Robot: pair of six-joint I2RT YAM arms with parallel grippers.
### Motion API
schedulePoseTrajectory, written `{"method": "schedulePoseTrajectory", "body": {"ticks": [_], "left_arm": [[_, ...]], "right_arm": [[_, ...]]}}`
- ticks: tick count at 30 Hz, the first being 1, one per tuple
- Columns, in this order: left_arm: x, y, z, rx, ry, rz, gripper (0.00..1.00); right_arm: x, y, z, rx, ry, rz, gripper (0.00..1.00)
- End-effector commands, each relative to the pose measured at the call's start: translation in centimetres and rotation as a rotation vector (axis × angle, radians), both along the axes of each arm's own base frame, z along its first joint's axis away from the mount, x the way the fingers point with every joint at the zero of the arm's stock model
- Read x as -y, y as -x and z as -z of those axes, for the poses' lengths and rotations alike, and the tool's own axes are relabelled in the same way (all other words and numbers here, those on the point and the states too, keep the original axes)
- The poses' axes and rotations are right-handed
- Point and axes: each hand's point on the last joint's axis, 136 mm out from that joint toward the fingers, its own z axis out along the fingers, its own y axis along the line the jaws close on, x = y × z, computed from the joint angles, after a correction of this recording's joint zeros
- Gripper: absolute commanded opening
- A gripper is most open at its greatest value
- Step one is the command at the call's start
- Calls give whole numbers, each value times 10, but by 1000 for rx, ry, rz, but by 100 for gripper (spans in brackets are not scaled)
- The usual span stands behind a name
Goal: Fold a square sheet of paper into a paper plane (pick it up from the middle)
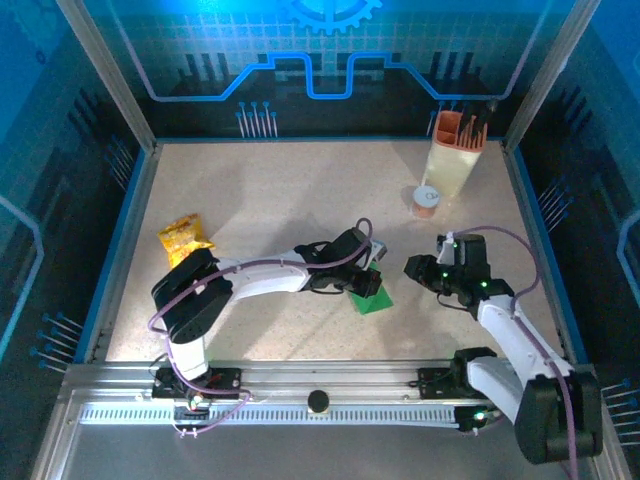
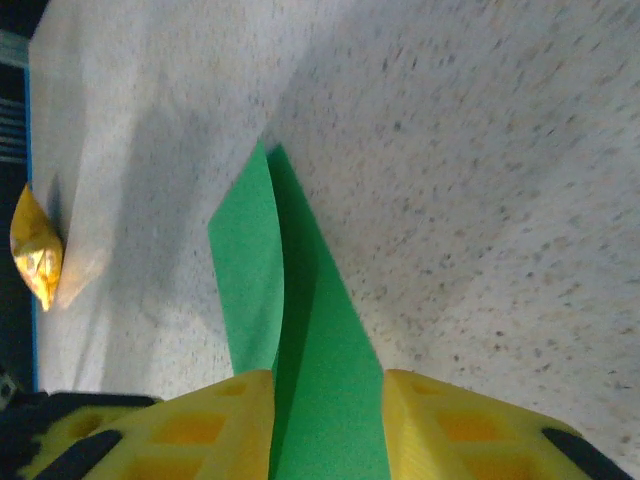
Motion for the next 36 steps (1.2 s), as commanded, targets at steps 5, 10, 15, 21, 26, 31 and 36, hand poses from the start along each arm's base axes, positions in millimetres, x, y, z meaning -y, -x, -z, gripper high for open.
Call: {"method": "schedulePoseTrajectory", "body": {"ticks": [5, 10, 15, 21, 26, 31, 36], "left_arm": [[0, -5, 1, -45, 12, -34, 0], [-1, -3, 4, -51, 7, -29, 0], [-3, -4, 3, -43, 4, -37, 0], [-5, -6, 3, -38, -2, -44, 0], [-16, -6, 11, -51, -16, -63, 0], [-27, -7, 22, -49, -51, -82, 0], [-38, -13, 29, -23, -106, -104, 0]], "right_arm": [[-37, 10, 22, -104, -75, -146, 10], [-51, 14, 44, -181, -43, -174, 0], [-64, 12, 54, -210, -72, -204, 0], [-64, 19, 76, -290, -22, -208, 0], [-45, 34, 96, -354, 88, -182, 0], [-43, 38, 99, -361, 95, -189, 0], [-44, 39, 100, -366, 93, -190, 0]]}}
